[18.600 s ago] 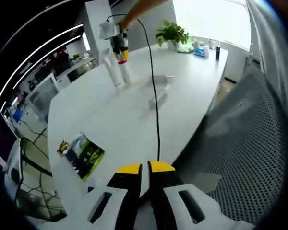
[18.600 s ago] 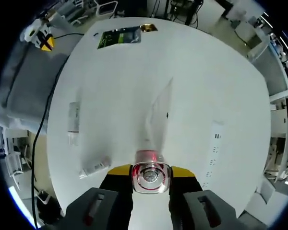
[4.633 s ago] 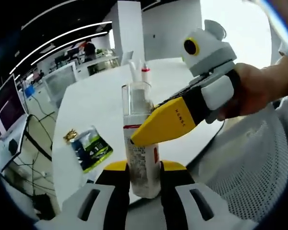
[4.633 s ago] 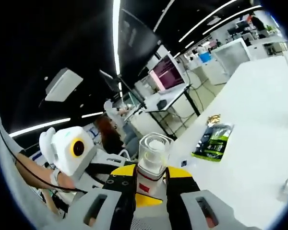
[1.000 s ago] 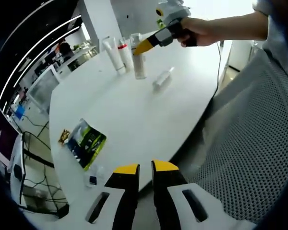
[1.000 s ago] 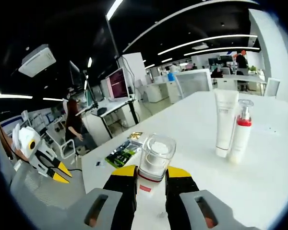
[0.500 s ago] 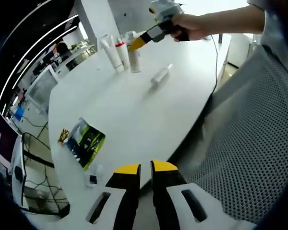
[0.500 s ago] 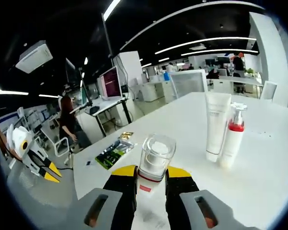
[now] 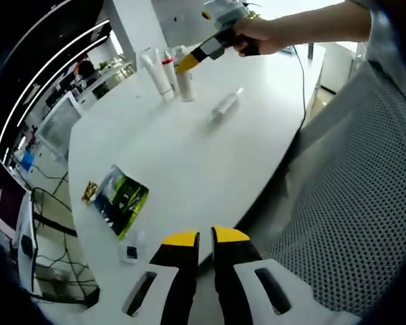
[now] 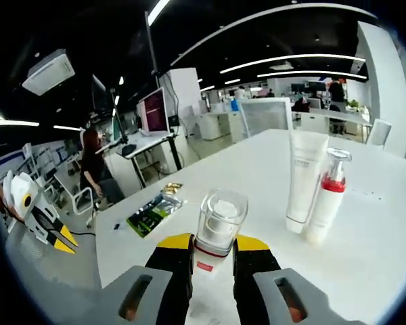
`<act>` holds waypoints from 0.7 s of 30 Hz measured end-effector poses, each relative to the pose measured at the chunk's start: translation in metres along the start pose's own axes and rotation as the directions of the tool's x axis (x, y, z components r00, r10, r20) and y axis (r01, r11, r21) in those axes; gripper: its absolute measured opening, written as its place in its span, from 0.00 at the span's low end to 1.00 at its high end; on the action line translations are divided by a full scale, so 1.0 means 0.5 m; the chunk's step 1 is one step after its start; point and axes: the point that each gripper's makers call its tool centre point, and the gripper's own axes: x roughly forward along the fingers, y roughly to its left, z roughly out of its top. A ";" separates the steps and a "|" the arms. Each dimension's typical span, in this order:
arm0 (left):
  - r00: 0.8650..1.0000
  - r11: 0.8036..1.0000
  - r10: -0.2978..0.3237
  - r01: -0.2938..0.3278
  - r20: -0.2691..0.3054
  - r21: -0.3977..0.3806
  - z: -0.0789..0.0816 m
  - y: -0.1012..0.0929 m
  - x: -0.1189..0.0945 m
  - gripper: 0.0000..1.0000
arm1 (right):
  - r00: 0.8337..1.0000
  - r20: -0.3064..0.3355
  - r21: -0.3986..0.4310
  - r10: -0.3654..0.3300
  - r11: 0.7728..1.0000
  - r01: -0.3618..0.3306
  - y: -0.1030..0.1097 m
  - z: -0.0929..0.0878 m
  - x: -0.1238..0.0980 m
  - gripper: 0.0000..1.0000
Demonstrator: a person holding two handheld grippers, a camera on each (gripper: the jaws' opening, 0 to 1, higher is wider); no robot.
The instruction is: Arrange the skincare products in the storage area until every visible bottle or jar stands upright without overlapping.
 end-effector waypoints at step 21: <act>1.000 1.000 0.006 -0.006 -0.028 0.008 -0.010 0.003 0.002 0.04 | 1.000 -0.013 -0.006 -0.020 1.000 0.020 -0.020 -0.013 0.012 0.15</act>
